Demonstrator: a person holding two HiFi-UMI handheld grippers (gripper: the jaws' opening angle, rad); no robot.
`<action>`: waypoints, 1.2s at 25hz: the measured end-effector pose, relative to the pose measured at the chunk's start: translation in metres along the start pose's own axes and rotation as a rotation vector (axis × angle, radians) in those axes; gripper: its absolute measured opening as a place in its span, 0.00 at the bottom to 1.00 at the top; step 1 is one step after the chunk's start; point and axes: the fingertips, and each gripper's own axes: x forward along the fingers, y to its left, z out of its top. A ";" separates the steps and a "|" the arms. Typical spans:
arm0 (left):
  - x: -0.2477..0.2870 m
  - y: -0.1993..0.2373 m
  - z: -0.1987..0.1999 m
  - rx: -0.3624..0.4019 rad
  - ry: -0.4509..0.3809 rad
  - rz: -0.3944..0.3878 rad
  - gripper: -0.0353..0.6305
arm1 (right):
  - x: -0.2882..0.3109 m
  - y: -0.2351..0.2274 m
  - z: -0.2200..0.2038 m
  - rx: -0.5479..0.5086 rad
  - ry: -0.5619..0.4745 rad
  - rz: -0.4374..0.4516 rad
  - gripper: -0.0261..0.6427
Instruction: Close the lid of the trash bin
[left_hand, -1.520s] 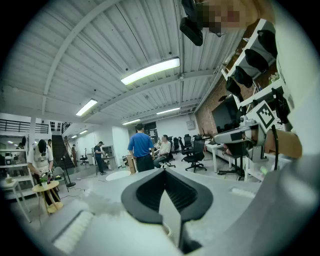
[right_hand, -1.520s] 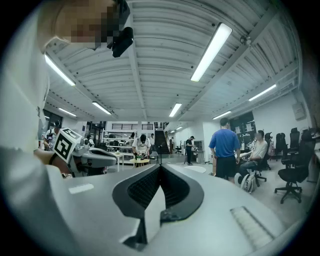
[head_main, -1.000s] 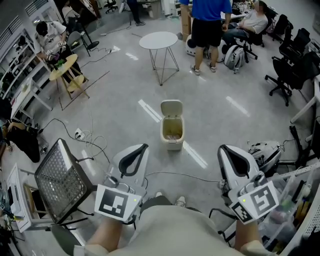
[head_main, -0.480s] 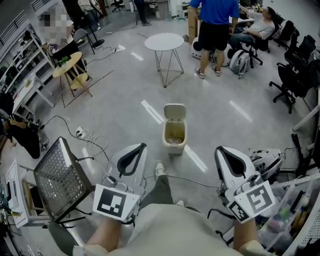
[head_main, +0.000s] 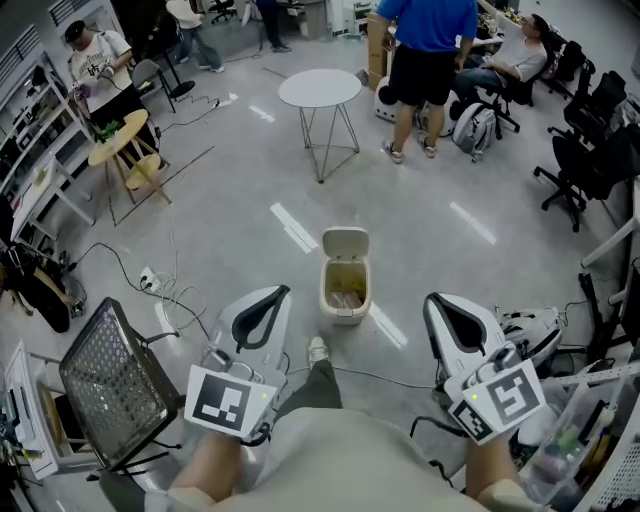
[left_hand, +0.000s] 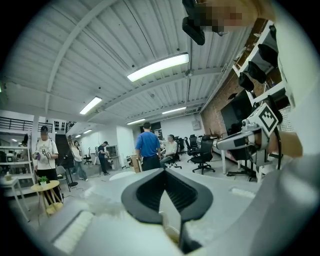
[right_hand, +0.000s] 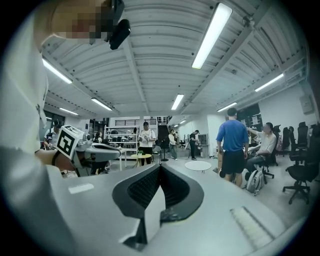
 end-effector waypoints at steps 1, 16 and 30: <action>0.010 0.010 -0.001 -0.005 0.002 -0.006 0.06 | 0.012 -0.004 0.000 0.004 0.008 -0.002 0.04; 0.150 0.176 -0.001 -0.008 0.030 -0.095 0.06 | 0.222 -0.062 0.024 0.014 0.078 -0.073 0.04; 0.203 0.243 -0.020 -0.015 0.046 -0.133 0.06 | 0.309 -0.083 0.014 0.043 0.111 -0.113 0.04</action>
